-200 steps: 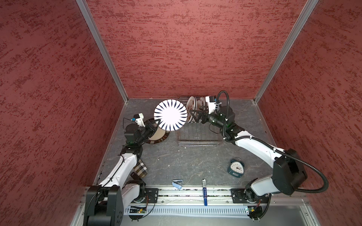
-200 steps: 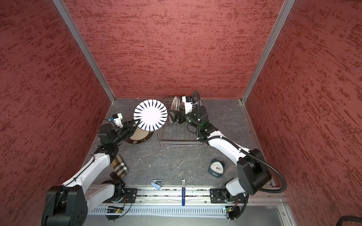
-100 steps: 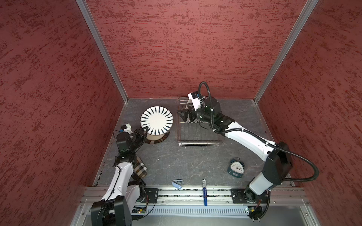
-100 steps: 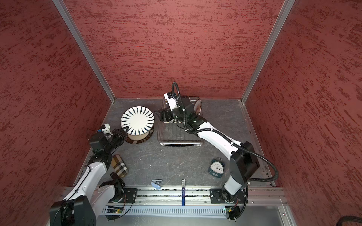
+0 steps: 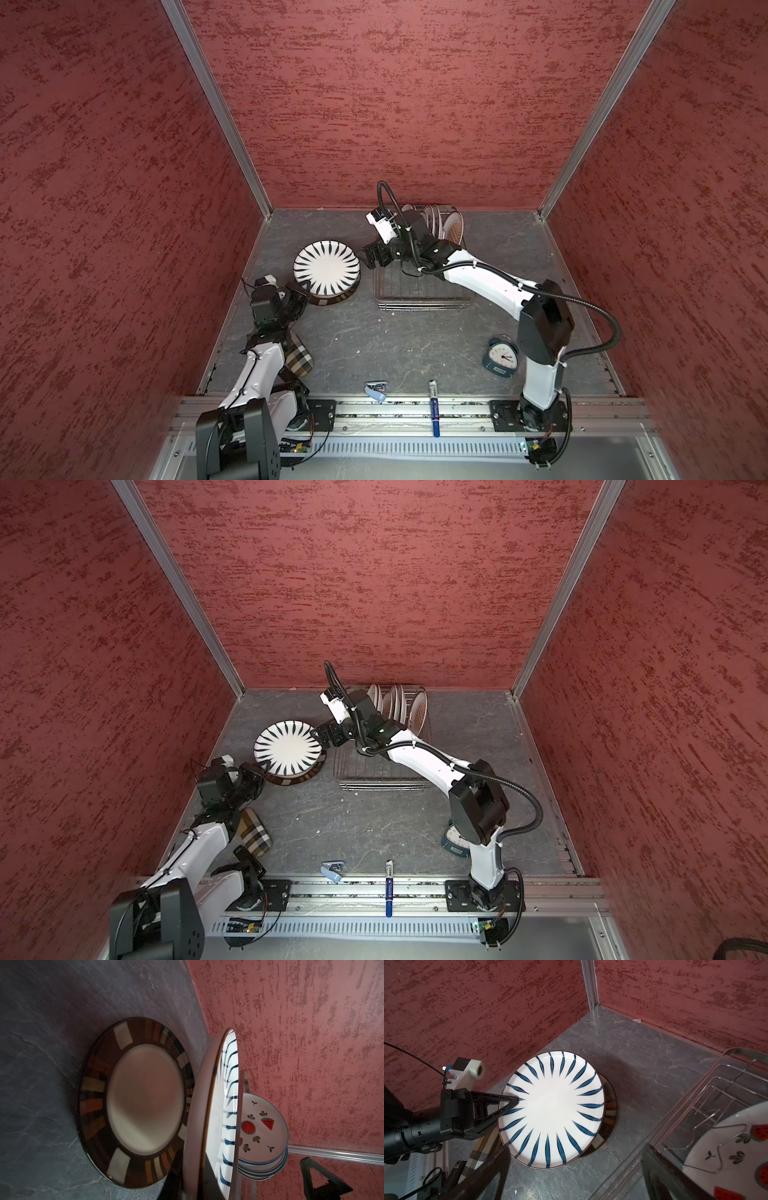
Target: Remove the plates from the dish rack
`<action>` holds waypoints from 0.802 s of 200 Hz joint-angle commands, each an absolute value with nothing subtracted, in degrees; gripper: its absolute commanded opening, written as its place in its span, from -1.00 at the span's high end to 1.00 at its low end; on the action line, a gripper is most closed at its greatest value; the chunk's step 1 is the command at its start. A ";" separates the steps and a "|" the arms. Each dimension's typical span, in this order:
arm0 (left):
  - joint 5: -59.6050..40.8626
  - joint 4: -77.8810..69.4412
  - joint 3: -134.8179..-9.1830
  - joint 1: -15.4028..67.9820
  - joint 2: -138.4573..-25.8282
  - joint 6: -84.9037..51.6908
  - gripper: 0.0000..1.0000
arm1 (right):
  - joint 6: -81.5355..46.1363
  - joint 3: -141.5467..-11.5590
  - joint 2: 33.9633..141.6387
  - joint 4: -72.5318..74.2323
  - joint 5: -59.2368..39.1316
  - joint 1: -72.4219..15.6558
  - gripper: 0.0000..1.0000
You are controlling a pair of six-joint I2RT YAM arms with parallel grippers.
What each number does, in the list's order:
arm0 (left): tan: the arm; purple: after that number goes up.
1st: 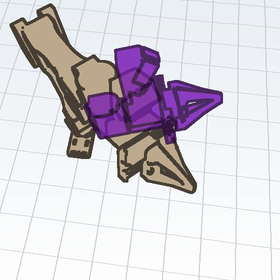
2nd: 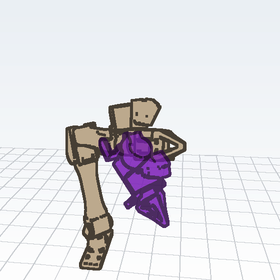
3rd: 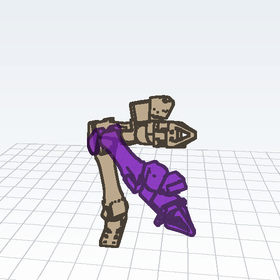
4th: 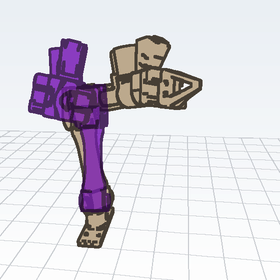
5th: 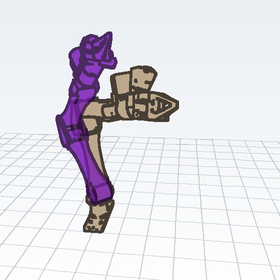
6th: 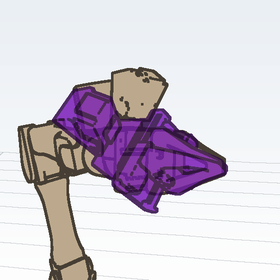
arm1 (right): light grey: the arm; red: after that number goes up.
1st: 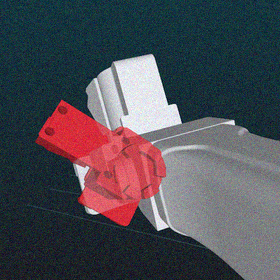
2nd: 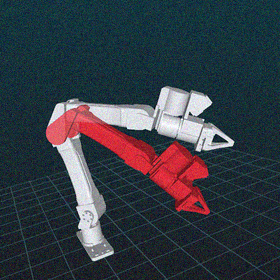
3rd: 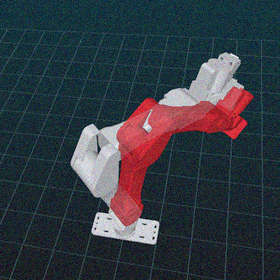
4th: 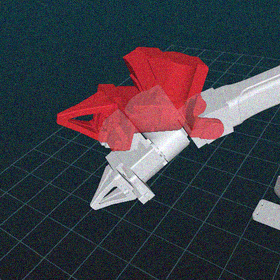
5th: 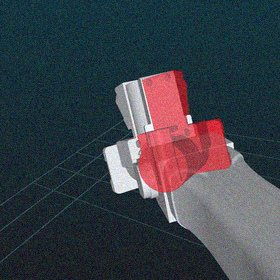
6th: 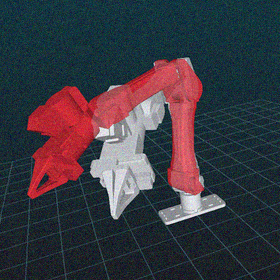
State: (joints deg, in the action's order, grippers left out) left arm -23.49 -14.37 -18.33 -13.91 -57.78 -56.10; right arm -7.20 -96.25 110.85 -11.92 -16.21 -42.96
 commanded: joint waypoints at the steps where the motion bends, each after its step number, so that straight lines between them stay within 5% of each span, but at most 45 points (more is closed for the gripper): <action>1: -24.34 -24.61 -19.11 -14.29 -59.99 -55.50 0.85 | -5.49 -100.81 112.84 -15.45 -15.29 -43.15 -0.97; 160: -15.48 -24.08 -20.65 -11.72 -69.48 -52.68 0.70 | -5.18 -108.34 120.58 -18.66 -15.47 -43.15 -0.95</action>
